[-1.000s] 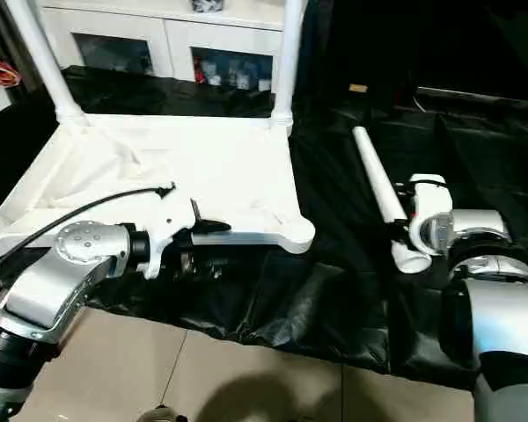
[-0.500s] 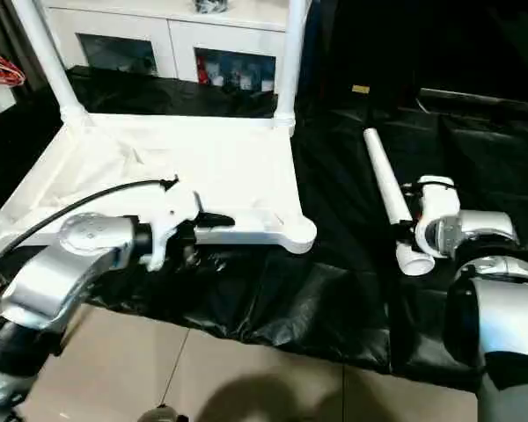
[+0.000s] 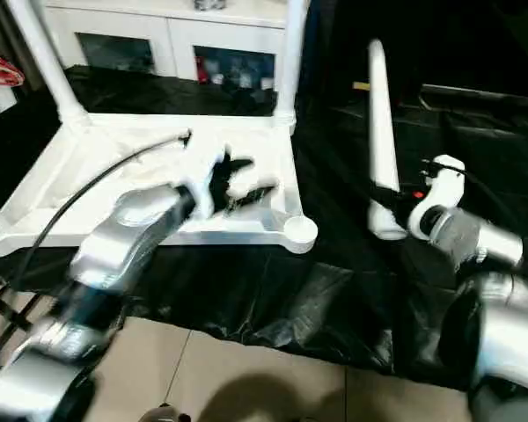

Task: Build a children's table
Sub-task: Pick table leg

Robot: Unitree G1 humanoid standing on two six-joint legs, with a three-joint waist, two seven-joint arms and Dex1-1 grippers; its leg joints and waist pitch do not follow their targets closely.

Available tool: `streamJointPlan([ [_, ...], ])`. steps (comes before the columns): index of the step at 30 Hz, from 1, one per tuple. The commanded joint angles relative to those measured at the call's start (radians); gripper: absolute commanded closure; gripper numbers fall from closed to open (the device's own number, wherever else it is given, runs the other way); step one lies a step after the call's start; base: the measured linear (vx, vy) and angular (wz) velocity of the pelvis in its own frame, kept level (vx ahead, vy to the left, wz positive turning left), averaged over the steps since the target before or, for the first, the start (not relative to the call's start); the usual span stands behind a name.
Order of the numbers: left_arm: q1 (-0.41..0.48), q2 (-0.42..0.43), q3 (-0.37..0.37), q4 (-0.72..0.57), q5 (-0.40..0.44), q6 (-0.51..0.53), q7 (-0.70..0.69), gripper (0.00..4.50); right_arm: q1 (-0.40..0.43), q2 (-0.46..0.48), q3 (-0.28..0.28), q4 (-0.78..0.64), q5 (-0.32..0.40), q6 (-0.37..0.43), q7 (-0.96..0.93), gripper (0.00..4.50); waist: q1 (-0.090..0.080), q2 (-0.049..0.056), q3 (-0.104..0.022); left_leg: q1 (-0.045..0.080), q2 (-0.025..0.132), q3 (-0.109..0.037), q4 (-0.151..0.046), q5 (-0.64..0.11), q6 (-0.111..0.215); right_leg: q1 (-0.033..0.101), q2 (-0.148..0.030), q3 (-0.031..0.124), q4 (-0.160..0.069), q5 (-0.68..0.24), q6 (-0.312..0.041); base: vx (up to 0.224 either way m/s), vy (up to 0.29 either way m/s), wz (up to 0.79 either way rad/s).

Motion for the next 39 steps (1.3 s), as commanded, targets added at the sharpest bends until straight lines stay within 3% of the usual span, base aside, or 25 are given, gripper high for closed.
streamJointPlan([
  [1, -0.027, -0.023, 0.026, 0.018, -0.037, 0.012, 0.022, 1.0, 0.016, 0.014, -0.017, -0.094, 0.059, 0.011, 0.073, 2.62, 0.007, -0.014, -0.088, 0.0, -0.016, 0.017, -0.047, -0.134, 0.112, 0.083, -0.023, 0.016, -0.065, -0.111, -0.25, 0.0, 0.0, 0.0],
  [2, -0.049, -0.056, 0.057, 0.026, -0.088, 0.055, 0.018, 1.0, 0.084, 0.043, -0.008, -0.224, 0.113, 0.053, 0.137, 2.62, 0.006, -0.01, -0.087, -0.003, -0.015, 0.014, -0.048, -0.132, 0.112, 0.084, -0.023, 0.015, -0.063, -0.113, -0.257, 0.0, 0.0, 0.0],
  [3, -0.065, -0.077, 0.078, 0.029, -0.126, 0.09, 0.011, 1.0, 0.134, 0.061, 0.004, -0.318, 0.153, 0.091, 0.181, 2.62, 0.014, -0.008, -0.087, 0.004, -0.016, 0.019, -0.046, -0.132, 0.122, 0.081, -0.022, 0.018, -0.068, -0.108, -0.257, 0.0, 0.0, 0.0],
  [6, -0.094, -0.106, 0.112, 0.046, -0.184, 0.145, 0.011, 1.0, 0.192, 0.084, 0.024, -0.431, 0.206, 0.141, 0.231, 2.62, 0.02, -0.009, -0.087, 0.001, -0.013, 0.015, -0.046, -0.131, 0.128, 0.081, -0.024, 0.015, -0.067, -0.125, -0.263, 0.0, 0.0, 0.0],
  [8, -0.105, -0.115, 0.126, 0.057, -0.2, 0.156, 0.015, 1.0, 0.208, 0.091, 0.031, -0.462, 0.22, 0.152, 0.243, 2.63, 0.02, -0.007, -0.084, -0.002, -0.013, 0.014, -0.05, -0.147, 0.111, 0.08, -0.026, 0.013, -0.075, -0.188, -0.248, 0.0, 0.0, 0.0],
  [10, -0.132, -0.134, 0.161, 0.089, -0.232, 0.176, 0.023, 1.0, 0.247, 0.107, 0.049, -0.547, 0.255, 0.185, 0.27, 2.63, 0.022, -0.004, -0.08, 0.001, -0.017, 0.016, -0.051, -0.166, 0.093, 0.077, -0.024, 0.013, -0.087, -0.258, -0.21, 0.0, 0.0, 0.0],
  [15, -0.16, -0.159, 0.206, 0.097, -0.309, 0.227, 0.011, 1.0, 0.341, 0.139, 0.085, -0.75, 0.312, 0.278, 0.272, 2.63, 0.029, -0.004, -0.081, 0.0, -0.016, 0.011, -0.056, -0.164, 0.078, 0.076, -0.027, 0.013, -0.093, -0.308, -0.164, 0.0, 0.0, 0.0],
  [22, -0.164, -0.163, 0.224, 0.083, -0.349, 0.253, -0.02, 1.0, 0.384, 0.155, 0.12, -0.828, 0.342, 0.319, 0.276, 2.63, 0.028, -0.003, -0.083, -0.002, -0.013, 0.009, -0.062, -0.148, 0.074, 0.076, -0.031, 0.014, -0.092, -0.251, -0.175, 0.0, 0.0, 0.0],
  [25, -0.16, -0.162, 0.234, 0.055, -0.385, 0.282, -0.039, 1.35, 0.394, 0.162, 0.122, -0.852, 0.353, 0.334, 0.266, 2.63, 0.03, -0.003, -0.083, -0.002, -0.013, 0.009, -0.062, -0.149, 0.074, 0.076, -0.033, 0.015, -0.092, -0.253, -0.177, 0.0, 0.0, 0.0],
  [26, -0.156, -0.161, 0.234, 0.042, -0.395, 0.293, -0.044, 1.35, 0.399, 0.164, 0.124, -0.866, 0.358, 0.343, 0.26, 2.63, 0.03, -0.008, -0.084, -0.004, -0.013, 0.009, -0.062, -0.139, 0.076, 0.078, -0.032, 0.016, -0.09, -0.237, -0.178, 0.0, 0.0, 0.0],
  [28, -0.153, -0.159, 0.233, 0.035, -0.403, 0.299, -0.046, 1.46, 0.403, 0.165, 0.126, -0.875, 0.362, 0.349, 0.256, 2.63, 0.029, -0.005, -0.083, -0.006, -0.013, 0.008, -0.062, -0.13, 0.077, 0.078, -0.032, 0.016, -0.088, -0.23, -0.18, 0.0, 0.0, 0.0],
  [39, -0.136, -0.161, 0.232, 0.002, -0.425, 0.319, -0.044, 2.49, 0.411, 0.161, 0.148, -0.905, 0.374, 0.366, 0.236, 2.63, 0.03, -0.009, -0.08, -0.006, -0.014, 0.01, -0.065, -0.137, 0.063, 0.077, -0.035, 0.017, -0.096, -0.293, -0.143, 0.0, 0.0, 0.0],
])
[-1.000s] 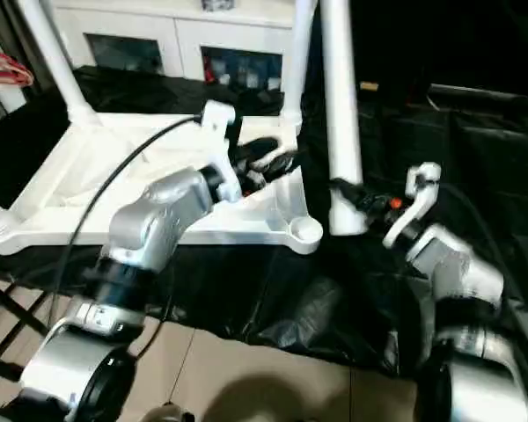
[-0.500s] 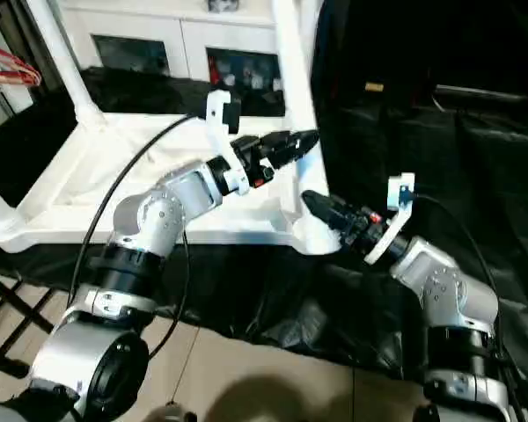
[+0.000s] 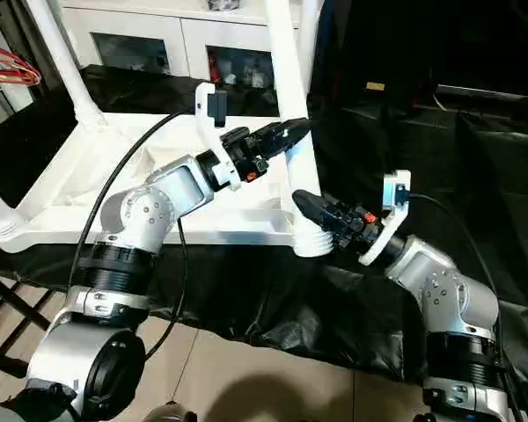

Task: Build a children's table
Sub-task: Pick table leg

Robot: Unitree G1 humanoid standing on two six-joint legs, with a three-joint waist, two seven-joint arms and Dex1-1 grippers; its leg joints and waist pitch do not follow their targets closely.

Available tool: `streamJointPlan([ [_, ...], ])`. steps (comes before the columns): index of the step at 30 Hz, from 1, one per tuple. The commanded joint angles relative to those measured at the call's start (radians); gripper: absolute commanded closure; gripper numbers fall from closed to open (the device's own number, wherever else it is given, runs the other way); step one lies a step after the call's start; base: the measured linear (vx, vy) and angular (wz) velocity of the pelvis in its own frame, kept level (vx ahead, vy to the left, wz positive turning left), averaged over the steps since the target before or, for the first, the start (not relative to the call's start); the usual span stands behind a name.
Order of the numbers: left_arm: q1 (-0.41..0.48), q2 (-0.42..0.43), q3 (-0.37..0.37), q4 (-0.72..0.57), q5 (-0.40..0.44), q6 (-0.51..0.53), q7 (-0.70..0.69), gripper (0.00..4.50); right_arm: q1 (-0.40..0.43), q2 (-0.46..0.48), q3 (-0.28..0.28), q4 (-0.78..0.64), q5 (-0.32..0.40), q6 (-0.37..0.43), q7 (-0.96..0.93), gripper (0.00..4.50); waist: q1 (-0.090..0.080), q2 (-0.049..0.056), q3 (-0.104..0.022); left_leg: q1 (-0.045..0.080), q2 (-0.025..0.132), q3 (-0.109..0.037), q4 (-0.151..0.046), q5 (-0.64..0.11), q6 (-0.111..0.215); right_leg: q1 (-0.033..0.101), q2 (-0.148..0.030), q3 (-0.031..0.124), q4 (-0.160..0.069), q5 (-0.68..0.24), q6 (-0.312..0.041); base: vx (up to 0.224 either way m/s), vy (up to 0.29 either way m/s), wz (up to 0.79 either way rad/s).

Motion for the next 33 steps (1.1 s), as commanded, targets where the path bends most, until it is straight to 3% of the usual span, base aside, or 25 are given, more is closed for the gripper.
streamJointPlan([
  [1, 0.003, -0.006, -0.014, -0.043, -0.027, 0.011, -0.017, 2.54, 0.006, -0.002, 0.015, -0.024, 0.0, 0.021, -0.021, 2.63, 0.003, -0.024, -0.076, 0.001, -0.014, 0.012, -0.063, -0.136, 0.061, 0.075, -0.033, 0.02, -0.081, -0.294, -0.146, 0.0, 0.0, 0.0],
  [8, 0.02, -0.002, -0.031, -0.067, -0.024, 0.008, -0.053, 2.64, 0.004, -0.009, 0.029, -0.028, -0.003, 0.022, -0.023, 2.63, 0.002, -0.025, -0.076, -0.001, -0.014, 0.012, -0.064, -0.127, 0.059, 0.076, -0.032, 0.021, -0.08, -0.291, -0.142, 0.0, 0.0, 0.0],
  [12, 0.028, 0.013, -0.058, -0.056, 0.028, -0.047, -0.041, 2.64, 0.003, -0.017, 0.035, -0.032, 0.001, 0.023, -0.027, 2.63, 0.002, -0.026, -0.076, 0.001, -0.013, 0.012, -0.065, -0.13, 0.059, 0.075, -0.032, 0.022, -0.08, -0.282, -0.142, 0.0, 0.0, 0.0],
  [13, 0.029, 0.015, -0.057, -0.053, 0.023, -0.04, -0.045, 2.08, 0.002, -0.018, 0.037, -0.033, -0.001, 0.024, -0.028, 2.63, 0.002, -0.025, -0.076, 0.001, -0.013, 0.013, -0.064, -0.129, 0.057, 0.075, -0.032, 0.022, -0.078, -0.274, -0.145, 0.0, 0.0, 0.0],
  [21, 0.042, 0.004, -0.06, -0.083, 0.003, -0.019, -0.047, 1.51, -0.006, -0.022, 0.049, -0.041, -0.001, 0.028, -0.036, 2.63, 0.001, -0.029, -0.076, 0.0, -0.013, 0.014, -0.063, -0.115, 0.063, 0.076, -0.034, 0.023, -0.076, -0.264, -0.153, 0.0, 0.0, 0.0],
  [22, 0.04, 0.001, -0.055, -0.077, 0.001, -0.025, -0.04, 1.96, -0.007, -0.023, 0.05, -0.041, -0.001, 0.028, -0.037, 2.63, 0.0, -0.033, -0.076, 0.0, -0.014, 0.015, -0.062, -0.116, 0.063, 0.076, -0.033, 0.023, -0.077, -0.27, -0.149, 0.0, 0.0, 0.0],
  [26, 0.033, -0.001, -0.033, -0.065, -0.016, -0.023, -0.028, 1.93, -0.009, -0.029, 0.058, -0.04, -0.001, 0.03, -0.032, 2.63, 0.001, -0.035, -0.075, 0.0, -0.013, 0.014, -0.063, -0.113, 0.062, 0.076, -0.033, 0.023, -0.077, -0.28, -0.141, 0.0, 0.0, 0.0],
  [27, 0.035, 0.0, -0.033, -0.069, -0.014, -0.022, -0.026, 2.38, -0.008, -0.031, 0.066, -0.04, -0.006, 0.028, -0.031, 2.63, 0.002, -0.035, -0.076, 0.0, -0.013, 0.014, -0.062, -0.112, 0.062, 0.076, -0.033, 0.023, -0.076, -0.277, -0.142, 0.0, 0.0, 0.0],
  [29, 0.038, 0.001, -0.036, -0.074, -0.01, -0.023, -0.023, 2.51, -0.008, -0.031, 0.07, -0.04, -0.008, 0.026, -0.031, 2.63, 0.002, -0.036, -0.075, 0.001, -0.013, 0.015, -0.062, -0.11, 0.062, 0.075, -0.033, 0.023, -0.076, -0.273, -0.143, 0.0, 0.0, 0.0],
  [31, 0.046, 0.0, -0.033, -0.091, -0.037, 0.011, -0.041, 2.51, -0.012, -0.03, 0.075, -0.037, -0.01, 0.024, -0.033, 2.63, 0.002, -0.037, -0.075, 0.0, -0.013, 0.015, -0.062, -0.11, 0.062, 0.076, -0.034, 0.024, -0.075, -0.273, -0.147, 0.0, 0.0, 0.0],
  [32, 0.047, 0.0, -0.032, -0.093, -0.043, 0.018, -0.044, 2.01, -0.013, -0.03, 0.075, -0.036, -0.011, 0.023, -0.033, 2.63, 0.001, -0.037, -0.075, 0.0, -0.013, 0.015, -0.062, -0.11, 0.061, 0.076, -0.034, 0.024, -0.074, -0.269, -0.149, 0.0, 0.0, 0.0],
  [33, 0.047, -0.001, -0.031, -0.094, -0.046, 0.021, -0.044, 1.91, -0.014, -0.03, 0.076, -0.035, -0.011, 0.023, -0.033, 2.63, 0.001, -0.038, -0.075, 0.0, -0.013, 0.015, -0.062, -0.11, 0.062, 0.076, -0.033, 0.024, -0.074, -0.268, -0.149, 0.0, 0.0, 0.0],
])
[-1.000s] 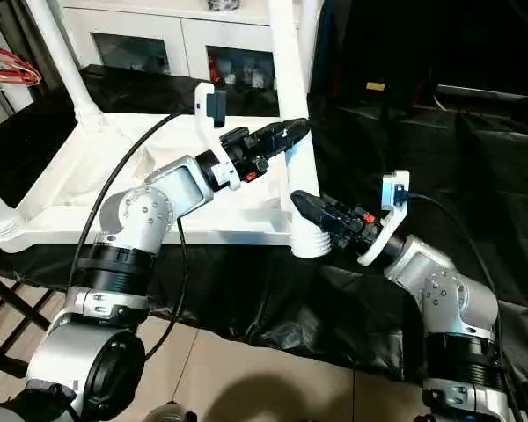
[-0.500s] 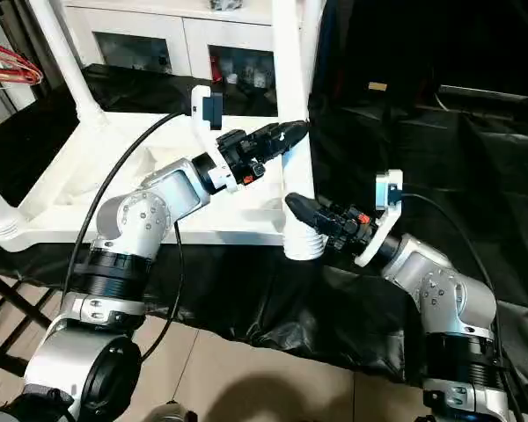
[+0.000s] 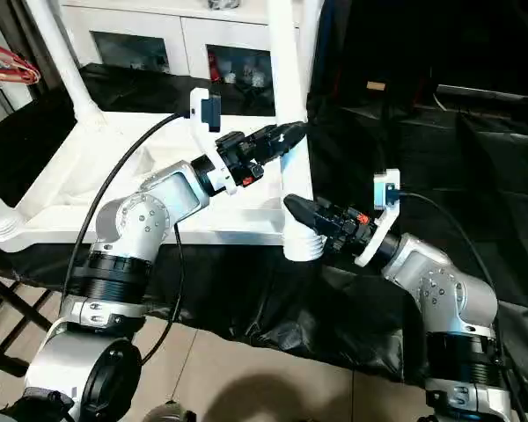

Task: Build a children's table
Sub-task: Pick table leg

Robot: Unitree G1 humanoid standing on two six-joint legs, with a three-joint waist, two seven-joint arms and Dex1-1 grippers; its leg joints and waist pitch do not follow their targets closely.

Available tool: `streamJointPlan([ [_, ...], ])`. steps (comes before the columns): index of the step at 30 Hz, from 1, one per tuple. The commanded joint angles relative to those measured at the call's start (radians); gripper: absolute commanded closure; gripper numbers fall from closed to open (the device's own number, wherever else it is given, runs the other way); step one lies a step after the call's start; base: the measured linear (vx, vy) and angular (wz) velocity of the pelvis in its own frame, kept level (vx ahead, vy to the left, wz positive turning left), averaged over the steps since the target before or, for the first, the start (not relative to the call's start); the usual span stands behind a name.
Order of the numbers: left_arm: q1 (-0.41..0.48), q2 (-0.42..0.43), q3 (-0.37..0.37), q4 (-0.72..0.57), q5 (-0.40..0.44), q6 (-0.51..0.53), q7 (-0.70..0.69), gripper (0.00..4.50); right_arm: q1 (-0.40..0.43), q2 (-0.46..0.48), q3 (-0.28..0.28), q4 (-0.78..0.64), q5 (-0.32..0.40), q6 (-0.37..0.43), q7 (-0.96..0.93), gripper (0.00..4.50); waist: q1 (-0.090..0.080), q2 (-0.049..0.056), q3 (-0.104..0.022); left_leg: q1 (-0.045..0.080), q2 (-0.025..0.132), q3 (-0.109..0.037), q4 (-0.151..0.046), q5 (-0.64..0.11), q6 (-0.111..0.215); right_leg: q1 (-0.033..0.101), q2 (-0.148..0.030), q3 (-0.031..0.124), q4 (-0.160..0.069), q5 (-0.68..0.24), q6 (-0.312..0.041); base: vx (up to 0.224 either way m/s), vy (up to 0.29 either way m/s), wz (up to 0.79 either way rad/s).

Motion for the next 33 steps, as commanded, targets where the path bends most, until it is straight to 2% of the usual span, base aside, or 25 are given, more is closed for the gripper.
streamJointPlan([
  [1, 0.002, -0.014, -0.012, -0.042, -0.035, 0.023, -0.019, 1.96, -0.014, -0.005, 0.018, -0.005, -0.013, 0.006, -0.015, 2.63, 0.002, -0.031, -0.078, 0.0, -0.014, 0.015, -0.06, -0.108, 0.063, 0.076, -0.033, 0.023, -0.073, -0.261, -0.157, 0.0, 0.0, 0.0],
  [2, 0.002, -0.015, -0.01, -0.046, -0.043, 0.029, -0.024, 1.96, -0.016, -0.005, 0.021, -0.004, -0.016, 0.004, -0.016, 2.63, 0.003, -0.03, -0.078, 0.001, -0.013, 0.014, -0.06, -0.106, 0.062, 0.076, -0.034, 0.023, -0.073, -0.258, -0.16, 0.0, 0.0, 0.0],
  [4, 0.004, -0.014, -0.017, -0.054, -0.041, 0.031, -0.03, 1.53, -0.016, -0.007, 0.028, -0.005, -0.021, 0.002, -0.015, 2.63, 0.002, -0.033, -0.077, 0.0, -0.013, 0.014, -0.061, -0.107, 0.065, 0.077, -0.033, 0.022, -0.073, -0.254, -0.162, 0.0, 0.0, 0.0],
  [12, 0.013, -0.004, -0.035, -0.073, -0.032, 0.025, -0.041, 1.47, -0.015, -0.014, 0.039, -0.011, -0.018, 0.004, -0.017, 2.63, 0.002, -0.034, -0.077, 0.001, -0.013, 0.014, -0.061, -0.11, 0.06, 0.076, -0.033, 0.023, -0.074, -0.266, -0.15, 0.0, 0.0, 0.0],
  [13, 0.012, -0.004, -0.033, -0.072, -0.034, 0.027, -0.038, 1.76, -0.015, -0.016, 0.041, -0.011, -0.02, 0.004, -0.016, 2.63, 0.002, -0.034, -0.077, 0.001, -0.012, 0.014, -0.061, -0.11, 0.059, 0.076, -0.034, 0.023, -0.074, -0.264, -0.151, 0.0, 0.0, 0.0],
  [18, 0.019, 0.002, -0.043, -0.081, -0.036, 0.031, -0.059, 2.0, -0.012, -0.029, 0.056, -0.019, -0.027, 0.001, -0.007, 2.63, 0.002, -0.036, -0.078, 0.0, -0.013, 0.014, -0.06, -0.103, 0.062, 0.077, -0.033, 0.023, -0.072, -0.247, -0.155, 0.0, 0.0, 0.0],
  [19, 0.022, 0.011, -0.062, -0.078, -0.01, 0.015, -0.058, 2.14, -0.012, -0.031, 0.056, -0.022, -0.027, 0.0, -0.007, 2.63, 0.002, -0.034, -0.078, 0.001, -0.012, 0.013, -0.061, -0.105, 0.061, 0.076, -0.033, 0.023, -0.073, -0.252, -0.154, 0.0, 0.0, 0.0],
  [22, 0.024, 0.028, -0.097, -0.063, 0.048, -0.026, -0.05, 2.14, -0.014, -0.034, 0.053, -0.029, -0.025, -0.001, -0.01, 2.63, 0.001, -0.034, -0.078, 0.002, -0.011, 0.012, -0.062, -0.107, 0.061, 0.076, -0.032, 0.024, -0.074, -0.25, -0.148, 0.0, 0.0, 0.0],
  [25, 0.019, 0.025, -0.08, -0.066, 0.018, 0.003, -0.059, 1.92, -0.015, -0.039, 0.054, -0.035, -0.028, -0.006, -0.013, 2.63, 0.002, -0.031, -0.079, 0.002, -0.012, 0.013, -0.06, -0.103, 0.055, 0.077, -0.033, 0.024, -0.07, -0.239, -0.156, 0.0, 0.0, 0.0],
  [26, 0.017, 0.024, -0.074, -0.071, 0.006, 0.012, -0.064, 1.8, -0.015, -0.042, 0.055, -0.038, -0.028, -0.006, -0.015, 2.63, 0.001, -0.034, -0.078, 0.001, -0.013, 0.014, -0.059, -0.103, 0.056, 0.078, -0.032, 0.024, -0.07, -0.236, -0.157, 0.0, 0.0, 0.0],
  [33, 0.055, 0.072, -0.124, -0.135, -0.013, 0.011, -0.18, 1.25, -0.007, -0.056, 0.053, -0.048, -0.026, -0.01, -0.017, 2.63, 0.0, -0.031, -0.078, 0.002, -0.012, 0.014, -0.061, -0.111, 0.058, 0.076, -0.033, 0.024, -0.07, -0.245, -0.161, 0.0, 0.0, 0.0],
])
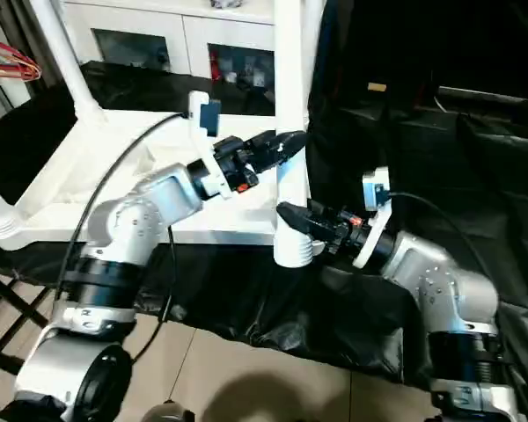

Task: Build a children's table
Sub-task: Pick table leg

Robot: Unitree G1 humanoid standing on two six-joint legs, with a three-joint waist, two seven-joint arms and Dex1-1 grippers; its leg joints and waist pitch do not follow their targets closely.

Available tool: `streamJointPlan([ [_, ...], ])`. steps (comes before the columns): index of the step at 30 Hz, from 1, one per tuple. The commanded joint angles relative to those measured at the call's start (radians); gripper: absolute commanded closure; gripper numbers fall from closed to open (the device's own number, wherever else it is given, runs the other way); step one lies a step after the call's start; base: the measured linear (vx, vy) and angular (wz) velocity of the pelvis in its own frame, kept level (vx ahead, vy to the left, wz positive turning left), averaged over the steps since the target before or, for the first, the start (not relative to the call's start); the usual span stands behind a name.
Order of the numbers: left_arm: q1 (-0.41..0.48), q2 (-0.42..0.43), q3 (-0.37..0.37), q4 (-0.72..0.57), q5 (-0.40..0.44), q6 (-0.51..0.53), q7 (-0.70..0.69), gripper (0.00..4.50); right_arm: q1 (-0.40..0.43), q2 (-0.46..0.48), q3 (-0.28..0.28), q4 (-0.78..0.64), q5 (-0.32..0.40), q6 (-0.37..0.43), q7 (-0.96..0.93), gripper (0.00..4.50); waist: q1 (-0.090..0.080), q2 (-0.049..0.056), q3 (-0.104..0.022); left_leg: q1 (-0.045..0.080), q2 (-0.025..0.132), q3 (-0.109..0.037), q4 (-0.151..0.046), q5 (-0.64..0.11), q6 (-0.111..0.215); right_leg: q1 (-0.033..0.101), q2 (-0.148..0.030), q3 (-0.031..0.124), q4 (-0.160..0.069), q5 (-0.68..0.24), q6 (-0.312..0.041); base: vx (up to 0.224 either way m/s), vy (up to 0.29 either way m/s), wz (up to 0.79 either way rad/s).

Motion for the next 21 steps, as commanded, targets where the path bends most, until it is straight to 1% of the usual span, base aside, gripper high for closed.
streamJointPlan([
  [1, 0.01, -0.006, -0.04, -0.05, -0.042, 0.03, -0.064, 1.22, -0.004, -0.009, -0.005, -0.001, -0.009, -0.008, -0.021, 2.63, 0.001, -0.022, -0.079, 0.002, -0.011, 0.013, -0.061, -0.111, 0.056, 0.076, -0.033, 0.024, -0.069, -0.244, -0.161, 0.0, 0.0, 0.0],
  [2, 0.012, -0.006, -0.035, -0.054, -0.052, 0.039, -0.066, 1.21, -0.004, -0.01, -0.005, -0.001, -0.011, -0.008, -0.02, 2.63, 0.001, -0.022, -0.079, 0.001, -0.011, 0.013, -0.06, -0.111, 0.056, 0.076, -0.033, 0.024, -0.069, -0.243, -0.163, 0.0, 0.0, 0.0],
  [3, 0.011, -0.009, -0.026, -0.057, -0.066, 0.054, -0.065, 1.21, -0.003, -0.011, -0.003, -0.002, -0.014, -0.01, -0.019, 2.63, 0.002, -0.021, -0.08, 0.004, -0.011, 0.014, -0.059, -0.113, 0.055, 0.074, -0.032, 0.024, -0.069, -0.239, -0.167, 0.0, 0.0, 0.0],
  [4, 0.01, -0.01, -0.02, -0.059, -0.074, 0.063, -0.065, 1.21, -0.002, -0.012, -0.001, -0.002, -0.017, -0.012, -0.018, 2.63, 0.003, -0.021, -0.08, 0.003, -0.012, 0.015, -0.059, -0.116, 0.054, 0.074, -0.031, 0.024, -0.069, -0.237, -0.171, 0.0, 0.0, 0.0],
  [7, 0.008, -0.017, -0.006, -0.058, -0.085, 0.075, -0.062, 1.21, 0.001, -0.016, 0.006, -0.006, -0.022, -0.018, -0.017, 2.63, 0.003, -0.021, -0.079, 0.004, -0.012, 0.014, -0.06, -0.126, 0.05, 0.075, -0.032, 0.023, -0.072, -0.261, -0.162, 0.0, 0.0, 0.0],
  [11, -0.005, -0.024, 0.002, -0.029, -0.082, 0.087, -0.03, 1.21, 0.007, -0.02, 0.016, -0.022, -0.022, -0.02, -0.015, 2.63, 0.003, -0.021, -0.079, 0.003, -0.012, 0.013, -0.06, -0.122, 0.05, 0.075, -0.031, 0.023, -0.072, -0.259, -0.156, 0.0, 0.0, 0.0],
  [12, -0.028, -0.038, 0.032, 0.015, -0.082, 0.111, 0.034, 1.21, 0.008, -0.022, 0.019, -0.028, -0.026, -0.023, -0.015, 2.63, 0.003, -0.022, -0.08, 0.003, -0.012, 0.014, -0.059, -0.119, 0.05, 0.075, -0.031, 0.023, -0.071, -0.255, -0.156, 0.0, 0.0, 0.0],
  [13, -0.028, -0.038, 0.032, 0.015, -0.082, 0.111, 0.034, 1.21, 0.008, -0.022, 0.019, -0.028, -0.026, -0.023, -0.015, 2.63, 0.004, -0.022, -0.08, 0.003, -0.014, 0.014, -0.058, -0.113, 0.05, 0.075, -0.03, 0.023, -0.072, -0.248, -0.157, 0.0, 0.0, 0.0],
  [14, -0.05, -0.052, 0.072, 0.054, -0.099, 0.128, 0.09, 1.21, 0.009, -0.024, 0.02, -0.033, -0.029, -0.025, -0.015, 2.63, 0.004, -0.023, -0.081, 0.001, -0.016, 0.015, -0.056, -0.112, 0.05, 0.077, -0.029, 0.023, -0.071, -0.246, -0.158, 0.0, 0.0, 0.0],
  [15, -0.061, -0.056, 0.092, 0.072, -0.109, 0.138, 0.114, 1.21, 0.009, -0.025, 0.021, -0.036, -0.031, -0.026, -0.015, 2.63, 0.007, -0.023, -0.081, 0.003, -0.015, 0.015, -0.056, -0.112, 0.052, 0.076, -0.03, 0.023, -0.073, -0.249, -0.156, 0.0, 0.0, 0.0],
  [16, -0.066, -0.058, 0.103, 0.081, -0.115, 0.144, 0.126, 1.21, 0.01, -0.026, 0.021, -0.038, -0.033, -0.027, -0.016, 2.64, 0.006, -0.026, -0.08, 0.0, -0.017, 0.014, -0.056, -0.111, 0.054, 0.079, -0.03, 0.022, -0.072, -0.25, -0.154, 0.0, 0.0, 0.0],
  [17, -0.074, -0.062, 0.117, 0.095, -0.119, 0.145, 0.147, 1.21, 0.01, -0.028, 0.023, -0.039, -0.038, -0.03, -0.018, 2.64, 0.007, -0.025, -0.08, 0.0, -0.017, 0.014, -0.057, -0.113, 0.053, 0.079, -0.03, 0.022, -0.071, -0.255, -0.152, 0.0, 0.0, 0.0],
  [18, -0.076, -0.063, 0.122, 0.1, -0.121, 0.145, 0.153, 1.21, 0.01, -0.028, 0.024, -0.04, -0.039, -0.031, -0.018, 2.64, 0.007, -0.023, -0.082, 0.0, -0.017, 0.014, -0.055, -0.105, 0.055, 0.079, -0.029, 0.022, -0.072, -0.248, -0.151, 0.0, 0.0, 0.0],
  [19, -0.086, -0.068, 0.14, 0.118, -0.125, 0.144, 0.179, 1.21, 0.011, -0.03, 0.025, -0.042, -0.044, -0.035, -0.022, 2.64, 0.005, -0.025, -0.081, -0.004, -0.018, 0.013, -0.056, -0.097, 0.056, 0.082, -0.029, 0.021, -0.071, -0.241, -0.149, 0.0, 0.0, 0.0],
  [21, -0.098, -0.072, 0.162, 0.145, -0.122, 0.132, 0.214, 1.21, 0.011, -0.031, 0.025, -0.045, -0.044, -0.037, -0.028, 2.64, 0.004, -0.025, -0.082, -0.003, -0.019, 0.013, -0.054, -0.093, 0.056, 0.081, -0.028, 0.021, -0.072, -0.233, -0.145, 0.0, 0.0, 0.0],
])
